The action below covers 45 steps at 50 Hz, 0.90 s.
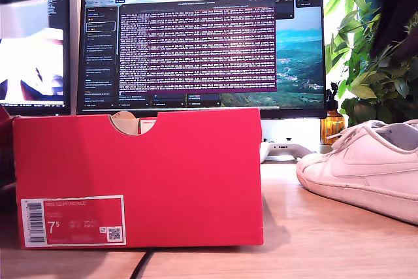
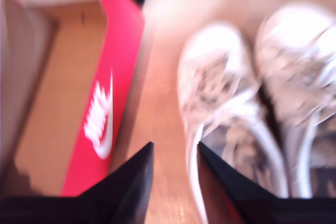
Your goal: Pack the white shoes by picking the first shoe and placing it inside the red shoebox, left side, then picking and rotating the second shoe and placing it in the shoebox
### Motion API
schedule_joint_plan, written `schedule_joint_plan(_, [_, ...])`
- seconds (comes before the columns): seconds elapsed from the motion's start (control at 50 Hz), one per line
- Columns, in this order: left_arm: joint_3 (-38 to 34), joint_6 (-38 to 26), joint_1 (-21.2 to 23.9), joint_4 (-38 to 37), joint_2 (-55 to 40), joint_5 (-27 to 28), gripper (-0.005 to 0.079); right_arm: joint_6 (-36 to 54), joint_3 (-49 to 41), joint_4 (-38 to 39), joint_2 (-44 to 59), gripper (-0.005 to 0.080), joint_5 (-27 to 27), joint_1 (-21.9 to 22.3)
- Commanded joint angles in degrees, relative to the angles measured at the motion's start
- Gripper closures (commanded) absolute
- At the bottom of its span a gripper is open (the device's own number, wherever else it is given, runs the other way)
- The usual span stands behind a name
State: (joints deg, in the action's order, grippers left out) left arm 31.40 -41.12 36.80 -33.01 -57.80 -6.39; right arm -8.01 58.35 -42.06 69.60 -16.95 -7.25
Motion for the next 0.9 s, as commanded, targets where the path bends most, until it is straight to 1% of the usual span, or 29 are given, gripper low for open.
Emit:
schedule_joint_plan(0.0, [0.55, 1.38, 0.48, 0.17, -0.68, 0.72, 0.0762, 1.33, -0.02, -1.90, 2.69, 0.0447, 0.74, -0.76])
schedule_joint_plan(0.08, [0.55, 2.32, 0.50, 0.02, -0.66, 1.64, 0.0762, 2.82, -0.02, -4.87, 5.60, 0.0409, 2.29, -1.62])
schedule_joint_plan(0.22, [0.55, 2.32, 0.50, 0.07, -0.66, 1.97, 0.0762, 3.98, -0.02, -7.43, 9.66, 0.0376, 5.90, -3.04])
schedule_joint_plan(0.32, [0.55, 2.32, 0.50, 0.07, -0.66, 2.10, 0.0762, 4.31, -0.02, -8.11, 11.37, 0.0376, 7.13, -3.76])
schedule_joint_plan(0.76, [0.55, 2.32, 0.48, 0.04, -0.66, 2.12, 0.0762, 6.56, -0.04, -9.64, 19.96, 0.0378, 7.50, -6.05])
schedule_joint_plan(0.82, [0.55, 2.32, 0.50, 0.04, -0.66, 2.12, 0.0762, 6.56, -0.04, -9.25, 21.24, 0.0386, 7.96, -6.25])
schedule_joint_plan(0.88, [0.57, 2.34, 0.48, 0.02, -0.66, 2.10, 0.0762, 6.56, -0.04, -8.61, 22.43, 0.0423, 8.66, -6.29])
